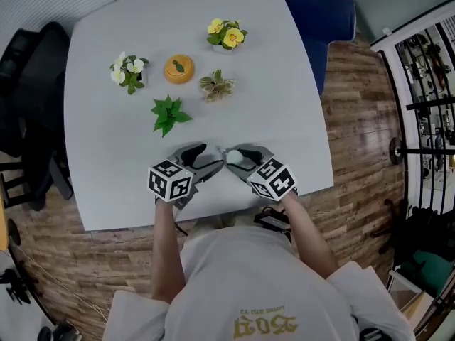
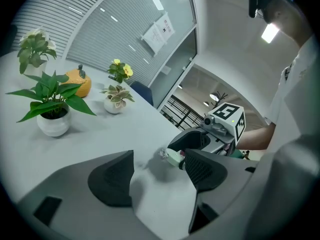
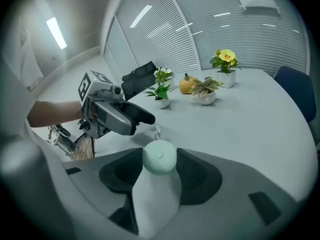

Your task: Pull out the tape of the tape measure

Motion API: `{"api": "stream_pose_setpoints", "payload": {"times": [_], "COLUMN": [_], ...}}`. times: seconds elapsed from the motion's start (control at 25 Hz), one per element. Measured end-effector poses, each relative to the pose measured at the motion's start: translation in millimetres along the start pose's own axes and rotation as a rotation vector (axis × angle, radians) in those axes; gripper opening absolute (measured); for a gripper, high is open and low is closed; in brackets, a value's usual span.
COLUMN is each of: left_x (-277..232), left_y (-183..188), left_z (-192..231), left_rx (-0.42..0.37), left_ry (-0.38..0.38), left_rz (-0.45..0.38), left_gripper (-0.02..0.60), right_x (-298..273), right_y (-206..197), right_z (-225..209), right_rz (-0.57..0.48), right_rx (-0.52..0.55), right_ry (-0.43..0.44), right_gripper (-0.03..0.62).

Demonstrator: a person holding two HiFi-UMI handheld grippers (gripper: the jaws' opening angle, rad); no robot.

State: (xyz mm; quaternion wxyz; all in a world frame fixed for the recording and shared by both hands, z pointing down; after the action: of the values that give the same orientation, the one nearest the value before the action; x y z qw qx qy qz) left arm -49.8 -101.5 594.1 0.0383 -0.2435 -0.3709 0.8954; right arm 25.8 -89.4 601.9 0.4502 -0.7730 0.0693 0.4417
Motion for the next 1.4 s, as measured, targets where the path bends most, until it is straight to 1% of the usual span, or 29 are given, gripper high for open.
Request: {"api": "stream_pose_setpoints", "payload": {"times": [0.12,0.32,0.52,0.72,0.88,0.96,1.08,1.16,1.24,1.28,1.4], "left_x": [3.6,10.7,16.4,21.9,29.9,34.8,39.2,39.6,39.8,40.1,40.0], "left_y": [4.0,13.7,18.0,21.0,27.9,29.9,28.5,26.9,27.0,27.3,28.3], "left_z": [-3.2,-14.3,-25.5,-44.3,-53.6,-56.4,-60.4,-62.8,-66.1,-67.8,-72.7], "left_rx": [0.005,0.027,0.028,0.051,0.093,0.113,0.124,0.121,0.12,0.12,0.116], "left_ry": [-0.007,-0.04,-0.059,-0.128,-0.183,-0.202,-0.22,-0.232,-0.246,-0.251,-0.264], "left_rz": [-0.021,-0.074,-0.096,-0.133,-0.199,-0.226,-0.234,-0.229,-0.233,-0.236,-0.234], "left_gripper": [0.319,0.319,0.319,0.319,0.318,0.318,0.313,0.296,0.24,0.224,0.207], "right_x": [7.7,21.9,33.0,43.5,53.4,58.8,64.0,66.1,68.8,70.3,74.1], "right_y": [6.8,16.4,23.4,29.0,35.8,38.5,40.6,41.5,42.1,42.3,43.2], "right_z": [3.0,10.7,20.9,34.5,41.8,46.4,49.9,50.3,51.1,51.8,53.8], "right_rz": [-0.022,-0.05,-0.072,-0.086,-0.107,-0.114,-0.125,-0.124,-0.119,-0.118,-0.119], "right_rx": [-0.01,-0.008,0.005,0.03,0.03,0.025,0.024,0.035,0.046,0.049,0.052], "right_ry": [0.02,0.043,0.067,0.085,0.109,0.128,0.145,0.154,0.163,0.168,0.177], "right_gripper": [0.227,0.227,0.227,0.227,0.227,0.227,0.227,0.227,0.227,0.227,0.227]}}
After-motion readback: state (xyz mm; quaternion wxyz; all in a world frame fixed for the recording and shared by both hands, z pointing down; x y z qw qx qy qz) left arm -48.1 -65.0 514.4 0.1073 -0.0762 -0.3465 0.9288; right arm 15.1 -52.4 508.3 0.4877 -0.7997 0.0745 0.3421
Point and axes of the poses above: the fingertips, and each gripper's own axes: x backward along the fingers, z to its left, y out of its top, the point moved 2 cm from there along x, backward along the fingers, and after that the axes turned 8 degrees about -y, right-handed, at the moved point
